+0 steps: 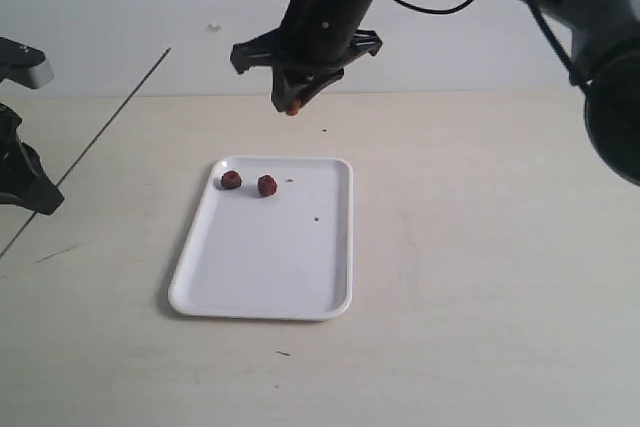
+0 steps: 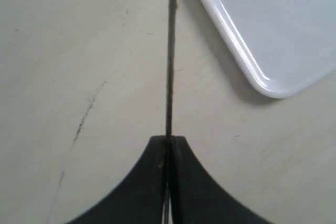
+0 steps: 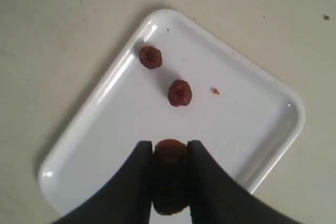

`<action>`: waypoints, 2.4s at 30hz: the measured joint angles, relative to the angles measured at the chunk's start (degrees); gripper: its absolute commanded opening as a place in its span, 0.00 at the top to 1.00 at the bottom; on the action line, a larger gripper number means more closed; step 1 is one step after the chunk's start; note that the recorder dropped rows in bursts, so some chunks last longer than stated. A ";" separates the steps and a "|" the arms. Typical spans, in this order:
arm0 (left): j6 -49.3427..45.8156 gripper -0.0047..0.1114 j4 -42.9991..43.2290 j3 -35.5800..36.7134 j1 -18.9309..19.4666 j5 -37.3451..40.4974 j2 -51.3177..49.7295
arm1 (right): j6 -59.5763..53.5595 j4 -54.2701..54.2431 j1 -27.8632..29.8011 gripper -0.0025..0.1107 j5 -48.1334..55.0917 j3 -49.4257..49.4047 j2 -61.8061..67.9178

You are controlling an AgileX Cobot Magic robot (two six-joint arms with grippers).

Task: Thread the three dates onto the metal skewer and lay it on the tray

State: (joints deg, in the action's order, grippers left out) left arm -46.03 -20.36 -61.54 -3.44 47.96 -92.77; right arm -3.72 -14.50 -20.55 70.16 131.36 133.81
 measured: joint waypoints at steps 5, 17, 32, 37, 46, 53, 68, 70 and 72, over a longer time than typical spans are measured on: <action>-6.80 0.96 -2.83 1.15 0.00 0.11 0.00 | -2.59 -11.61 5.87 0.79 0.00 0.00 -0.39; -26.30 0.96 -12.70 3.32 0.00 -3.56 -2.30 | -14.11 -33.82 16.94 0.79 -0.21 -6.49 -0.51; -39.94 0.96 -17.33 3.41 -6.91 -29.93 -11.98 | -19.06 -44.39 17.02 0.79 -0.09 -12.01 -0.51; -41.75 0.96 -17.54 3.41 -9.57 -32.73 -11.98 | -20.48 -45.87 17.02 0.79 -0.09 -12.91 -0.51; -42.20 0.96 -17.58 3.41 -11.59 -39.40 -11.98 | -22.09 -48.99 15.89 0.79 -0.09 -12.91 -0.51; -42.20 0.96 -18.16 3.41 -11.59 -39.75 -11.98 | -22.45 -49.09 15.15 0.79 -0.09 -12.91 -0.51; -42.20 0.96 -18.82 3.41 -14.03 -41.21 -12.07 | -22.68 -49.09 15.27 0.79 -0.20 -12.91 -0.51; -42.09 0.96 -18.82 3.41 -14.26 -41.73 -12.07 | -22.68 -49.09 15.34 0.79 -0.20 -12.91 -0.51; -42.09 0.96 -18.82 3.41 -14.25 -42.01 -12.07 | -22.68 -49.09 15.34 0.79 -0.20 -12.91 -0.51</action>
State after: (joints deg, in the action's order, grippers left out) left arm -88.12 -39.18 -58.13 -17.70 5.95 -104.84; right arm -26.41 -63.59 -5.21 69.96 118.45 133.30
